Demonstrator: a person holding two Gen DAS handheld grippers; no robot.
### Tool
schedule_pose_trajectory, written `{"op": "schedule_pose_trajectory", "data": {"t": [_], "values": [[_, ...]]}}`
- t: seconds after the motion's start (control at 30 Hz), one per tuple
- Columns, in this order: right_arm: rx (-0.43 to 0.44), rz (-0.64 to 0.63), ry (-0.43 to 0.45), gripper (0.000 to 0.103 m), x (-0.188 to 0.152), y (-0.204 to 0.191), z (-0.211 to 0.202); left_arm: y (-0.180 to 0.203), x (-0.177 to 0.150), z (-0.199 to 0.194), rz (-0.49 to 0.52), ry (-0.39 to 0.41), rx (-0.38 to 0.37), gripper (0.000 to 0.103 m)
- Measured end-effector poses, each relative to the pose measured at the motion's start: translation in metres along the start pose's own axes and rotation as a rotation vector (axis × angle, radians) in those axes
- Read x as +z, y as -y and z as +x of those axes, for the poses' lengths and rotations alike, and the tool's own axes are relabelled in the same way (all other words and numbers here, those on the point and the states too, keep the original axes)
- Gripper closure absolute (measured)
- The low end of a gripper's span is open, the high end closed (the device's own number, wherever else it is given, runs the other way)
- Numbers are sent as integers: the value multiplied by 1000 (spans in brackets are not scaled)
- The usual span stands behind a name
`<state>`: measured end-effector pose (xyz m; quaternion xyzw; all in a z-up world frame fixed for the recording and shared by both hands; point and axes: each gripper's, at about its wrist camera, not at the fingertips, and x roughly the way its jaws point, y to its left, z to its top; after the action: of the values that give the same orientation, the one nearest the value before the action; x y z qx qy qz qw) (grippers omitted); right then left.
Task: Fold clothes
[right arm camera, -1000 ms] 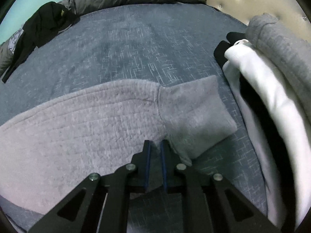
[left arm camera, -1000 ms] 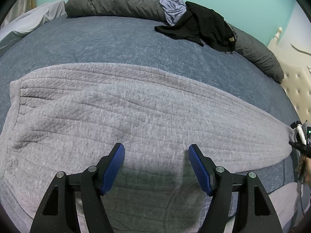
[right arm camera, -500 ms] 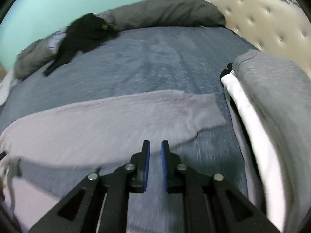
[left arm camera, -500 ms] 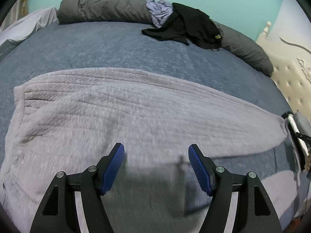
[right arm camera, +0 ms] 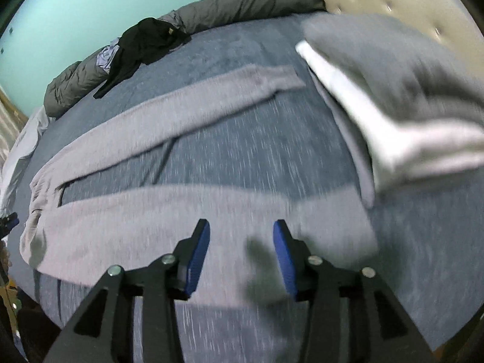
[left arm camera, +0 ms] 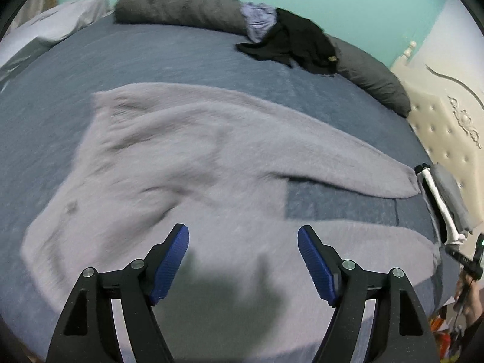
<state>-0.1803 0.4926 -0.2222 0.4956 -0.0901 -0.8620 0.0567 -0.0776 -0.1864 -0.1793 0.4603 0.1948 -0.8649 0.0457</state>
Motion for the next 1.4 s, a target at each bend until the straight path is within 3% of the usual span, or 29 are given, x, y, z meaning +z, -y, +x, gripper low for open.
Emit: {"op": "schedule_pose_trajectory", "data": {"t": [0.13,0.27,0.37,0.57,0.87,1.13,1.33,1.4], "values": [[19,43,-20,54,-26,6,-6,-41,-12,-31,-68,-20,15,23],[49,79,-22,50,-44,7,-10,-80,-26,-59,-108,-21,83,22],[75,115,-25,44,-53,8,-12,-110,-37,-67,-172,-27,86,22],[116,186,-38,43,-66,13,-10,-159,-67,-56,-290,-52,114,22],[162,251,-51,41,-73,15,1,-187,-87,-35,-394,-35,93,22],[181,304,-24,37,-70,17,13,-189,-83,-21,-381,-9,88,23],[202,391,-17,37,-74,31,24,-193,-82,-11,-380,-1,83,44],[197,399,4,37,-73,33,22,-192,-81,-11,-372,5,76,67]]}}
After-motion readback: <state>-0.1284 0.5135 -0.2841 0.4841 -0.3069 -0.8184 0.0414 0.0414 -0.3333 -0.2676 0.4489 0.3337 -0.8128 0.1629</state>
